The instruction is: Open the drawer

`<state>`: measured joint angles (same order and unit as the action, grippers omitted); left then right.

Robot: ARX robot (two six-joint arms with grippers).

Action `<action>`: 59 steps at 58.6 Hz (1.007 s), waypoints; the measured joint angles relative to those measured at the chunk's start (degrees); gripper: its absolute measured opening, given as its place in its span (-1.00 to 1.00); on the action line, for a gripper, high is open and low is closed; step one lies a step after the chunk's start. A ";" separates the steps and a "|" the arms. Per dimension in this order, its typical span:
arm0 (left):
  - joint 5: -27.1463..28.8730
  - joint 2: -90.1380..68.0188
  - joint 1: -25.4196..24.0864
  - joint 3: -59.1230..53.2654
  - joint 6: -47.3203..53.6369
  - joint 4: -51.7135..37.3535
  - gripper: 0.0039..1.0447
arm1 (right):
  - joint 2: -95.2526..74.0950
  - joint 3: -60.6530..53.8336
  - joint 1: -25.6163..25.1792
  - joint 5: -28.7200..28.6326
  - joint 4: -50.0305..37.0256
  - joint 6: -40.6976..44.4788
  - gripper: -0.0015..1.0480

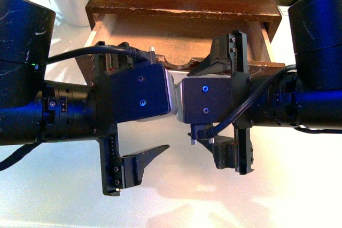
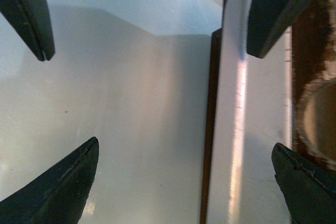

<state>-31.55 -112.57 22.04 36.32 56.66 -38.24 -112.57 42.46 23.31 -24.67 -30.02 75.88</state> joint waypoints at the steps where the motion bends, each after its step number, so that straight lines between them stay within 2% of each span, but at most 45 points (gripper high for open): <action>1: -0.02 0.15 -0.04 -0.02 -0.07 0.02 0.84 | 0.22 -0.09 -0.04 0.00 0.00 -0.02 0.83; 21: -2.56 8.87 -3.39 -0.83 -5.90 3.02 0.84 | 10.32 -6.12 -1.38 -0.22 0.31 -1.81 0.83; 30: -4.00 13.33 -7.10 -0.83 -12.11 4.59 0.84 | 17.42 -10.14 -4.90 -0.52 0.28 -4.74 0.83; 37: -4.74 15.91 -11.65 -0.72 -19.93 4.63 0.84 | 22.60 -13.44 -8.87 -0.85 0.31 -7.82 0.83; 45: -4.55 18.49 -19.32 0.24 -30.53 4.59 0.84 | 30.51 -17.40 -13.88 -1.03 1.20 -13.40 0.83; 59: -6.27 24.52 -33.68 2.47 -45.22 8.13 0.84 | 49.59 -21.38 -22.86 1.42 6.10 -29.73 0.83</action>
<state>-37.82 -88.05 -11.64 38.79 11.44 -30.11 -62.98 21.08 0.45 -23.24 -23.92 46.15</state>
